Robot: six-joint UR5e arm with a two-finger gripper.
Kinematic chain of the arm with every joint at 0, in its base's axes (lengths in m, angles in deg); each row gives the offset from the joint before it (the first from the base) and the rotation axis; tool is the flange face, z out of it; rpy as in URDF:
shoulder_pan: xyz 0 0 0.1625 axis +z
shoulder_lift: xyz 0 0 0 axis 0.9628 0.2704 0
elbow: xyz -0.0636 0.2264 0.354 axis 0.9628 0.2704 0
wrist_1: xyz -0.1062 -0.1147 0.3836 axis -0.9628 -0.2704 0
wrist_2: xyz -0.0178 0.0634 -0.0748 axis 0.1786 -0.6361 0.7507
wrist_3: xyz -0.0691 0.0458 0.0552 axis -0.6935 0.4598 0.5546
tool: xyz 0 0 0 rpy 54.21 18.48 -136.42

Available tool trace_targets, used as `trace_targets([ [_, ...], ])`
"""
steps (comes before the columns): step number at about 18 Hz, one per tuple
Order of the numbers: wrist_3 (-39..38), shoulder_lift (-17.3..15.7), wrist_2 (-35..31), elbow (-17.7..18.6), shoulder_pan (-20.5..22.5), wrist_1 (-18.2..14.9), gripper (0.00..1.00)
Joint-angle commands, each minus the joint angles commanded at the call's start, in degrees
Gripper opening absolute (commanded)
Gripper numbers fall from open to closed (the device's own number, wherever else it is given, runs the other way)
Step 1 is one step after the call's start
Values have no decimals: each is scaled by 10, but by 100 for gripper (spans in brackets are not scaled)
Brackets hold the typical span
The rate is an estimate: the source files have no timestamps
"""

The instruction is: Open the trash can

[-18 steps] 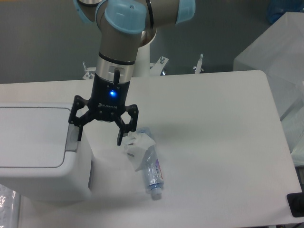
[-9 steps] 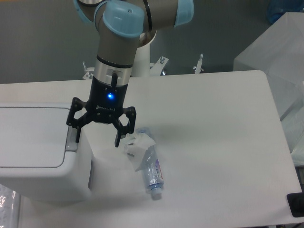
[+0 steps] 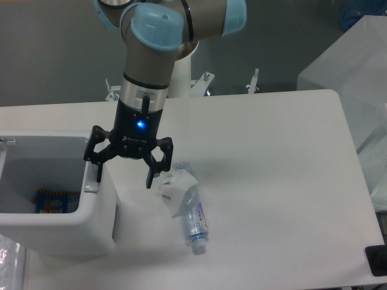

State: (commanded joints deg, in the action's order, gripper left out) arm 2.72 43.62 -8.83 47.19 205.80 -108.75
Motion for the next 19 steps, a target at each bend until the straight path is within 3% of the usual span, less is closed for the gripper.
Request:
trace_targets([
  [3, 5, -3, 0, -16, 1, 0, 100],
  [7, 6, -1, -1, -63, 6, 0, 100],
  [14, 39, -4, -7, -111, 84, 3, 100],
  [17, 75, -6, -130, -117, 108, 0, 100],
  [19, 112, -5, -166, -116, 112, -3, 100],
])
